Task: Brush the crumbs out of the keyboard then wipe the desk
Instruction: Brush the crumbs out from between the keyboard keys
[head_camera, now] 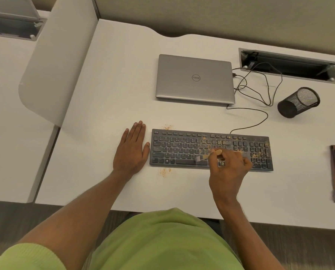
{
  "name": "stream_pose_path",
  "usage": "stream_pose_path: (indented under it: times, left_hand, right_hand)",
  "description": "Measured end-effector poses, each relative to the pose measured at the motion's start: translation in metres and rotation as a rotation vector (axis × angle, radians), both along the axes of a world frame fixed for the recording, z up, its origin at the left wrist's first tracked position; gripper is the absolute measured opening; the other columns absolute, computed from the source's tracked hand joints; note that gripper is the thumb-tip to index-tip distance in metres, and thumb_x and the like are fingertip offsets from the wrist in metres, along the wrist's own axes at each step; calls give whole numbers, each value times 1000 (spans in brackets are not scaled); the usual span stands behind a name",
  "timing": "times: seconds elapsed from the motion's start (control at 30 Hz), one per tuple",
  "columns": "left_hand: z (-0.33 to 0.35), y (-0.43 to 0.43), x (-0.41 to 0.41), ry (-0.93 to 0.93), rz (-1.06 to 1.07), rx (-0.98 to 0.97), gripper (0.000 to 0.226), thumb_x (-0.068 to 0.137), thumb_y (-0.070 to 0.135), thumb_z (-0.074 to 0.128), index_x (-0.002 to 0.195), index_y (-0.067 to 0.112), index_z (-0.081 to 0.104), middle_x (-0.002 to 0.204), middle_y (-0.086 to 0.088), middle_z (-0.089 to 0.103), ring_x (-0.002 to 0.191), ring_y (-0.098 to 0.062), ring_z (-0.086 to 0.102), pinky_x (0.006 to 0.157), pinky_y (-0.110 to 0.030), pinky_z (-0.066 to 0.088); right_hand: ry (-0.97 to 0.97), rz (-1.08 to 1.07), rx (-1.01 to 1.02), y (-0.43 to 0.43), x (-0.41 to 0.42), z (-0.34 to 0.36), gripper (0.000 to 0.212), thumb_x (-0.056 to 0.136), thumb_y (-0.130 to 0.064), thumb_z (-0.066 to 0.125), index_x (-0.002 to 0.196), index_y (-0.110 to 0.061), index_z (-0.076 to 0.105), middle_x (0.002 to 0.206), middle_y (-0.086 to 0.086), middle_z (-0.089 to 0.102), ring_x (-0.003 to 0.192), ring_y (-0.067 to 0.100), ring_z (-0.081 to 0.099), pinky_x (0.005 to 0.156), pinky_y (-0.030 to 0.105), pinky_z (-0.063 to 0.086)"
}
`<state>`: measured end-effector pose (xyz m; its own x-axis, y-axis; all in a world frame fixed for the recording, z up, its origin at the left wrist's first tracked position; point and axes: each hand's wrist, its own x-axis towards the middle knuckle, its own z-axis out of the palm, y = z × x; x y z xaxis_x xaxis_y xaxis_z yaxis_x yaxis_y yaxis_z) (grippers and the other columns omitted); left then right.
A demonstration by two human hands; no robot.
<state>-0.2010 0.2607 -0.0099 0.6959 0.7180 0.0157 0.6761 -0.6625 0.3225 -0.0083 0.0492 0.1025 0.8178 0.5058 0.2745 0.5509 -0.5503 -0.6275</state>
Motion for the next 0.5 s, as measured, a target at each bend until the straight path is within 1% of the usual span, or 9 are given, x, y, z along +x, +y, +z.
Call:
stream_pose_path:
  times: [0.03, 0.1, 0.17, 0.23, 0.3, 0.4, 0.43, 0.5]
  left_hand:
    - [0, 0, 0, 1, 0, 1, 68, 110, 41, 28, 171, 12, 18, 179, -4, 16, 166, -15, 9, 135, -42, 10]
    - [0, 0, 0, 1, -1, -3, 68, 110, 41, 28, 171, 12, 18, 179, -4, 16, 166, -15, 9, 135, -43, 11]
    - [-1, 0, 0, 7, -1, -8, 69, 110, 42, 27, 171, 13, 16, 179, -3, 14, 166, -14, 8, 135, -42, 10]
    - [-1, 0, 0, 11, 0, -8, 69, 110, 42, 27, 172, 13, 16, 179, -3, 14, 166, -14, 7, 135, -42, 9]
    - [0, 0, 0, 5, 0, -9, 69, 110, 42, 28, 171, 13, 16, 179, -3, 14, 166, -14, 8, 135, -41, 9]
    - [0, 0, 0, 1, -1, -7, 68, 110, 41, 28, 171, 13, 16, 179, -3, 15, 166, -14, 8, 135, -42, 9]
    - [0, 0, 0, 2, -1, -5, 68, 110, 41, 28, 171, 13, 16, 179, -3, 15, 166, -14, 8, 135, -42, 9]
    - [0, 0, 0, 3, -2, -2, 68, 110, 41, 28, 171, 13, 17, 179, -3, 15, 166, -14, 8, 135, -41, 9]
  right_hand:
    - [-6, 10, 16, -1, 0, 1, 6, 98, -19, 71, 95, -23, 74, 85, -10, 68, 86, 12, 54, 97, 46, 32]
    - [1, 80, 51, -1, 1, 3, 6, 99, -21, 70, 101, -24, 74, 93, -13, 69, 91, 11, 55, 97, 40, 27]
    - [41, 184, 50, 1, 2, 2, 12, 97, -16, 71, 103, -26, 75, 99, -16, 71, 97, 8, 56, 96, 41, 27]
    - [58, 252, -5, 1, 4, -2, 19, 94, -11, 73, 103, -27, 75, 102, -16, 72, 101, 10, 57, 96, 42, 26]
    - [34, 252, -73, 0, 7, -2, 20, 93, -10, 73, 102, -28, 75, 101, -15, 72, 103, 14, 57, 96, 42, 24]
    - [-74, 161, -144, -4, 12, 4, 18, 93, -11, 73, 101, -27, 75, 99, -12, 71, 102, 20, 58, 95, 39, 22]
    - [-103, 142, -145, -5, 12, 7, 17, 93, -10, 72, 101, -25, 75, 99, -11, 71, 102, 21, 57, 95, 39, 22]
    - [-100, 154, -95, -4, 12, 12, 16, 94, -10, 72, 101, -24, 75, 98, -11, 71, 102, 19, 57, 96, 39, 22]
